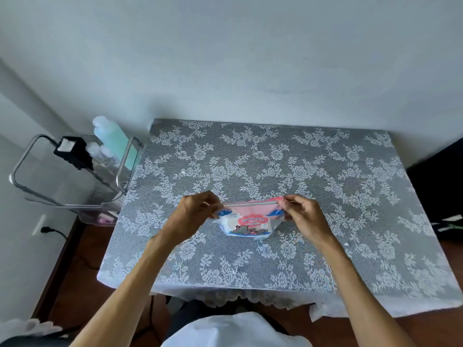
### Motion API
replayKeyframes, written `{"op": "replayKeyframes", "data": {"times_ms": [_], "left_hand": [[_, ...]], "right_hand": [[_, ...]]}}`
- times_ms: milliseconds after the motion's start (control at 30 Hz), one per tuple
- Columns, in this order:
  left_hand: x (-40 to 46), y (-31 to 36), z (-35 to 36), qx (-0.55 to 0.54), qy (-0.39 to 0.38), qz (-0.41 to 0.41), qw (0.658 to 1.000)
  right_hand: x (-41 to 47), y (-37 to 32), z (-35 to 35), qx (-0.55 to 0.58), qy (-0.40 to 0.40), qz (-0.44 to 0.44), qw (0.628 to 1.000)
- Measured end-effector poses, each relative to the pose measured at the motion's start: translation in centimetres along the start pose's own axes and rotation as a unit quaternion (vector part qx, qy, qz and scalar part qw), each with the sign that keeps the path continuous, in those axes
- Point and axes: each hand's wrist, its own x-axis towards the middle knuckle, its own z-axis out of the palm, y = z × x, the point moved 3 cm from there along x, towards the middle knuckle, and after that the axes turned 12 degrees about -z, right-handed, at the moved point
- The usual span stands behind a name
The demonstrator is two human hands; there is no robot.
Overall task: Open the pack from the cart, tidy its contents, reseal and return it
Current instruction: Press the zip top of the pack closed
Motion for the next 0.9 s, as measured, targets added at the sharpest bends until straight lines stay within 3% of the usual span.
{"op": "replayKeyframes", "data": {"times_ms": [167,400,533,633,700,833,900], "left_hand": [[1.5,-0.7,0.5,0.030,-0.028,-0.038,0.998],[6.4,-2.3,2.8,0.087,0.069,-0.102,0.989],[6.5,-3.3,5.5,0.171,0.093,-0.099,0.976],[4.2,-3.6,9.2,0.219,0.115,-0.039,0.968],[3.3,-3.9,11.4,0.228,0.089,-0.007,0.970],[2.9,-5.2,13.3,0.285,0.026,0.054,0.957],[3.0,-6.3,13.8,0.322,0.002,0.045,0.946]], "right_hand": [[1.2,0.8,0.3,-0.055,0.002,0.066,0.996],[4.7,4.4,1.9,-0.086,0.054,0.127,0.987],[4.7,4.9,2.0,-0.201,0.056,0.075,0.975],[2.6,4.9,4.5,-0.291,0.017,-0.056,0.955],[1.6,5.3,7.0,-0.330,-0.038,-0.125,0.935],[0.6,7.2,9.6,-0.368,-0.111,-0.116,0.916],[0.4,8.1,10.0,-0.393,-0.127,-0.114,0.903]]}}
